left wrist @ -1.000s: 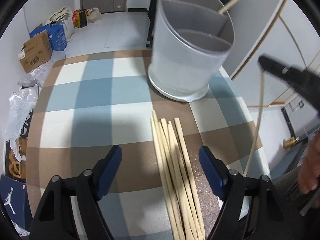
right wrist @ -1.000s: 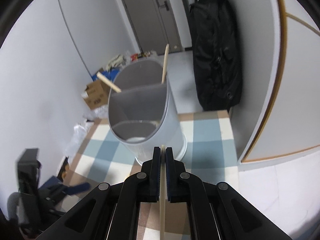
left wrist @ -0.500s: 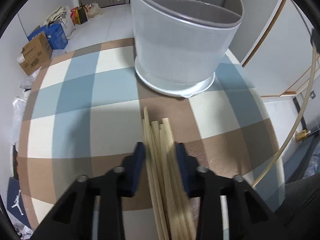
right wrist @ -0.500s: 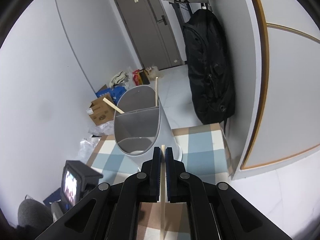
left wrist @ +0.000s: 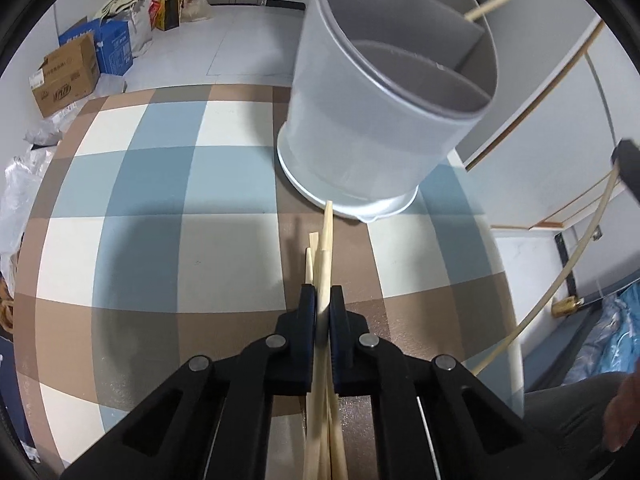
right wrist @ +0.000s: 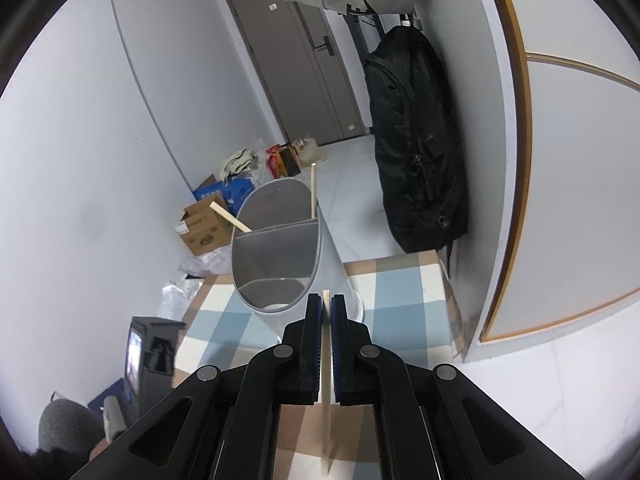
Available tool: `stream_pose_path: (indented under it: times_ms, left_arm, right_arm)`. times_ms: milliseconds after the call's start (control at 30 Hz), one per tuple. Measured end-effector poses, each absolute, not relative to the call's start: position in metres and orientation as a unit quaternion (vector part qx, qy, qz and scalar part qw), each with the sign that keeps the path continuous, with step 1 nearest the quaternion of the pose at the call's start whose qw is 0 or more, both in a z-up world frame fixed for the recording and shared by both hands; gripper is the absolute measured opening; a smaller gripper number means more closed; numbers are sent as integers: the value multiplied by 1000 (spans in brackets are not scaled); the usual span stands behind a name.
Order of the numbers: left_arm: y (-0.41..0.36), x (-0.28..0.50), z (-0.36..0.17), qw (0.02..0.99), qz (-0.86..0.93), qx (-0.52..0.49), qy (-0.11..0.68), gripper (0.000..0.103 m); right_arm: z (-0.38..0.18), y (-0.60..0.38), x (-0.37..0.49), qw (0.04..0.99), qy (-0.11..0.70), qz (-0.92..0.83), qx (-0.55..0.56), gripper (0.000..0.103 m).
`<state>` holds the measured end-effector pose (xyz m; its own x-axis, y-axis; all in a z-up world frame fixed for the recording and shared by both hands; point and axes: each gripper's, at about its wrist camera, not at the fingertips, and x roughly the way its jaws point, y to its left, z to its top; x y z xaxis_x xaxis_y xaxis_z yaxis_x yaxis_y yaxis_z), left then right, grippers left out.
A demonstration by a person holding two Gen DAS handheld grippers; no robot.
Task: Organize utensils
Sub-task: 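Lift the chopstick with the right gripper while the left gripper grasps another chopstick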
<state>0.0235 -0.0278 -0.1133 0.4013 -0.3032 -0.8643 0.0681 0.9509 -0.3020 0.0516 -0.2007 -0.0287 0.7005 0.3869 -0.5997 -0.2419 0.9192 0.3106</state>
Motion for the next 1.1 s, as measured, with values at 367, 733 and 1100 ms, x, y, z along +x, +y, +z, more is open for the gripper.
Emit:
stream_pose_path:
  times_ms: [367, 733, 1100]
  left_arm:
    - [-12, 29, -116, 821, -118, -140, 541, 2]
    - [-13, 38, -121, 823, -89, -114, 549, 12]
    - [-18, 64, -129, 825, -57, -91, 555, 25]
  right_arm:
    - [-29, -190, 51, 917, 346, 177, 94, 4]
    - [-30, -186, 52, 917, 345, 180, 91, 4]
    - [-29, -186, 51, 916, 346, 181, 93, 4]
